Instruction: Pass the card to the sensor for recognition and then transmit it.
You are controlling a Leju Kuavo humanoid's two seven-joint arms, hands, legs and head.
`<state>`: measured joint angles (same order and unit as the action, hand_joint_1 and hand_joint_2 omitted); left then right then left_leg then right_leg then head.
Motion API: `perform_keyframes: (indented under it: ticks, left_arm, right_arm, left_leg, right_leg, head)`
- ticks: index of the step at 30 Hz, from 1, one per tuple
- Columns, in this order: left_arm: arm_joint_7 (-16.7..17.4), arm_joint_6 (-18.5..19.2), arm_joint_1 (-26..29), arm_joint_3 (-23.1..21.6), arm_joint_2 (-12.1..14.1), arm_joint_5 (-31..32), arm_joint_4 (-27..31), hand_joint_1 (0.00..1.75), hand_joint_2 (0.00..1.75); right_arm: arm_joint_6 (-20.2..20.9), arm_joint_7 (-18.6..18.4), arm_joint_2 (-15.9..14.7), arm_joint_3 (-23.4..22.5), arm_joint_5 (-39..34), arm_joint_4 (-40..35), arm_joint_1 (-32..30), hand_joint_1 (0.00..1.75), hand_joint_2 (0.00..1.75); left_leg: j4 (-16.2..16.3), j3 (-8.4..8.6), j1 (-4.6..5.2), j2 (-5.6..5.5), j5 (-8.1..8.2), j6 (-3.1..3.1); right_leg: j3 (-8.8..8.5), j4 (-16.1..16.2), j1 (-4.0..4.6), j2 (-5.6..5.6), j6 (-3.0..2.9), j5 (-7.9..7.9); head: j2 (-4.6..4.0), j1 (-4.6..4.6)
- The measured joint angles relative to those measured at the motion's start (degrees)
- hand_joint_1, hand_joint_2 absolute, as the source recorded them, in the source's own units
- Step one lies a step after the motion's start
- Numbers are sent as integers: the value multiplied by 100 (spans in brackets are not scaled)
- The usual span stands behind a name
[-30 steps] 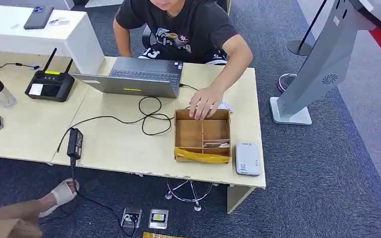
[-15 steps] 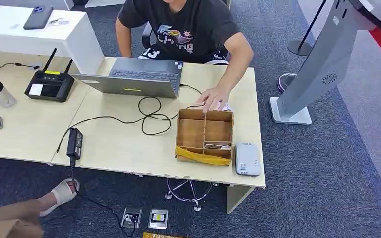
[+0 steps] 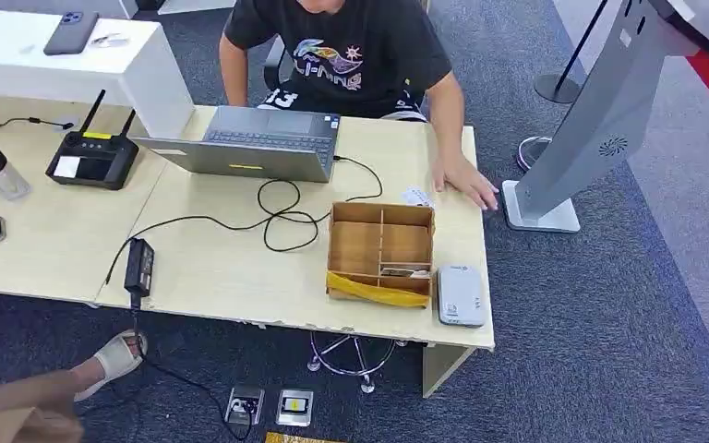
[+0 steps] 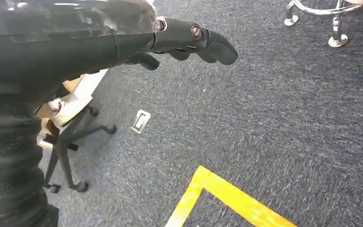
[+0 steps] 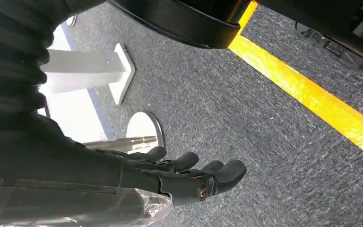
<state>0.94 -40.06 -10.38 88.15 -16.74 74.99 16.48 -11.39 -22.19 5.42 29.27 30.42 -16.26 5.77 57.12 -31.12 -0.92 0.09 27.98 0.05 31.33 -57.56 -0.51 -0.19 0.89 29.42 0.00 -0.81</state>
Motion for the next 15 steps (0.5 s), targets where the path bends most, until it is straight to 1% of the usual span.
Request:
perform_keyframes:
  ticks: [6, 15]
  left_arm:
    - [11, 0, 0, 0, 28, 39, -24, 0, 175]
    - [188, 0, 0, 0, 48, 41, -44, 0, 175]
  right_arm:
    - [-37, 18, -2, 0, -37, 0, -7, 0, 175]
    - [-55, 7, -4, 81, 2, 0, -5, 0, 175]
  left_leg:
    - [0, 0, 0, 0, 0, 0]
    - [0, 0, 0, 0, 0, 0]
  right_leg:
    - [0, 0, 0, 0, 0, 0]
    - [0, 0, 0, 0, 0, 0]
  head:
    - [0, 0]
    - [0, 2]
